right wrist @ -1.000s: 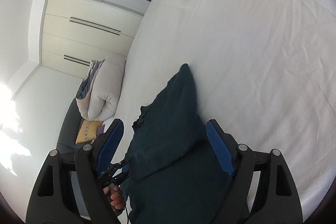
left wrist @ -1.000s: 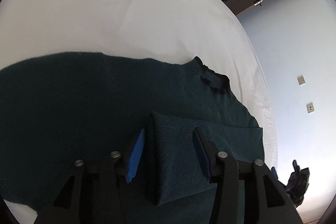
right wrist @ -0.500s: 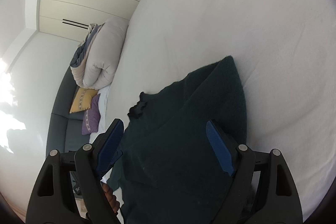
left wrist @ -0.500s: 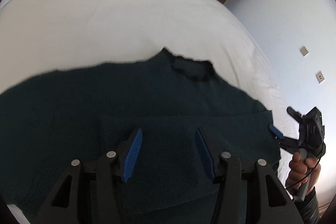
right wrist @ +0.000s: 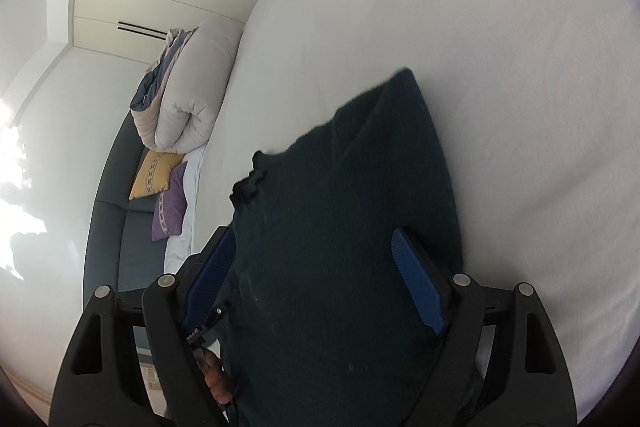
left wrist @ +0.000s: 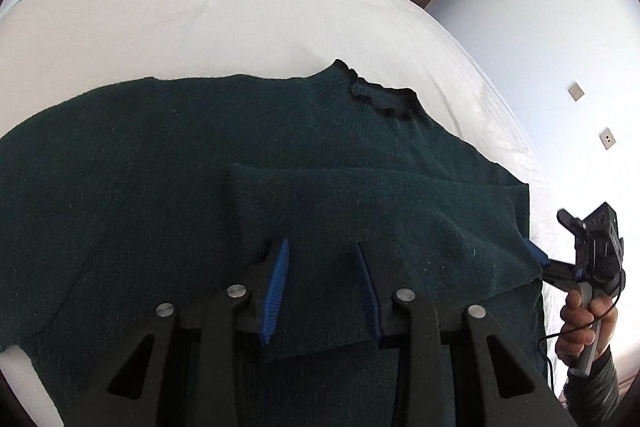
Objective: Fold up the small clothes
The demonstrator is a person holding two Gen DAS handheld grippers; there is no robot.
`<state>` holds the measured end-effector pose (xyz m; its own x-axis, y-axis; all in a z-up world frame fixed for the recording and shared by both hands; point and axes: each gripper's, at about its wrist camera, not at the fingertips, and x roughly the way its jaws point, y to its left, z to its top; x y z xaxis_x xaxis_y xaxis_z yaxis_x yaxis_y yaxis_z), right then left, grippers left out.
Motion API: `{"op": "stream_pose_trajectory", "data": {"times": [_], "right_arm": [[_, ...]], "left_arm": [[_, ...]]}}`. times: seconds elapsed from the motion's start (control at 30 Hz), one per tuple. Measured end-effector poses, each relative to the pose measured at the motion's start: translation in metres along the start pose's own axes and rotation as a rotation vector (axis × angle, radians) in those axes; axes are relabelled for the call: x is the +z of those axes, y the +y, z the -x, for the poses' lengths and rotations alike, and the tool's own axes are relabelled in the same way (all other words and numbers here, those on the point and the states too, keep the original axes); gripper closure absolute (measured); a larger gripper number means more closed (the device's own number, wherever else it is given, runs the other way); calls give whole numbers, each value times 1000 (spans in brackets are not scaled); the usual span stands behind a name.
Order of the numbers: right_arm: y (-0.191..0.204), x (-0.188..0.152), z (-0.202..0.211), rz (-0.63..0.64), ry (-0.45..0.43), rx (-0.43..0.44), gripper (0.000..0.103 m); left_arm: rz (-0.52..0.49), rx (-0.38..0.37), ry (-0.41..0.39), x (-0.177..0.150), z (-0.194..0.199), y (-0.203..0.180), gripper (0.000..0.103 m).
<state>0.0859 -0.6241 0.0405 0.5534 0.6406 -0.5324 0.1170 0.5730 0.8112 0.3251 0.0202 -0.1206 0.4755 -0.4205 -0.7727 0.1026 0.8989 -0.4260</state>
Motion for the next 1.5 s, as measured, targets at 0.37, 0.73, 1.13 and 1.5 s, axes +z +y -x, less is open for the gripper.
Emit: {"op": "stream_pose_trajectory", "data": {"times": [0.37, 0.73, 1.13, 1.5], "right_arm": [[10, -110, 76, 32, -33, 35, 23], [62, -188, 67, 47, 33, 66, 23], [105, -226, 44, 105, 90, 45, 23], [103, -211, 39, 87, 75, 68, 23]], "left_arm": [[414, -85, -334, -83, 136, 119, 12], [1069, -157, -682, -170, 235, 333, 22], [1214, -109, -664, -154, 227, 404, 89], [547, 111, -540, -47, 236, 209, 93]]}}
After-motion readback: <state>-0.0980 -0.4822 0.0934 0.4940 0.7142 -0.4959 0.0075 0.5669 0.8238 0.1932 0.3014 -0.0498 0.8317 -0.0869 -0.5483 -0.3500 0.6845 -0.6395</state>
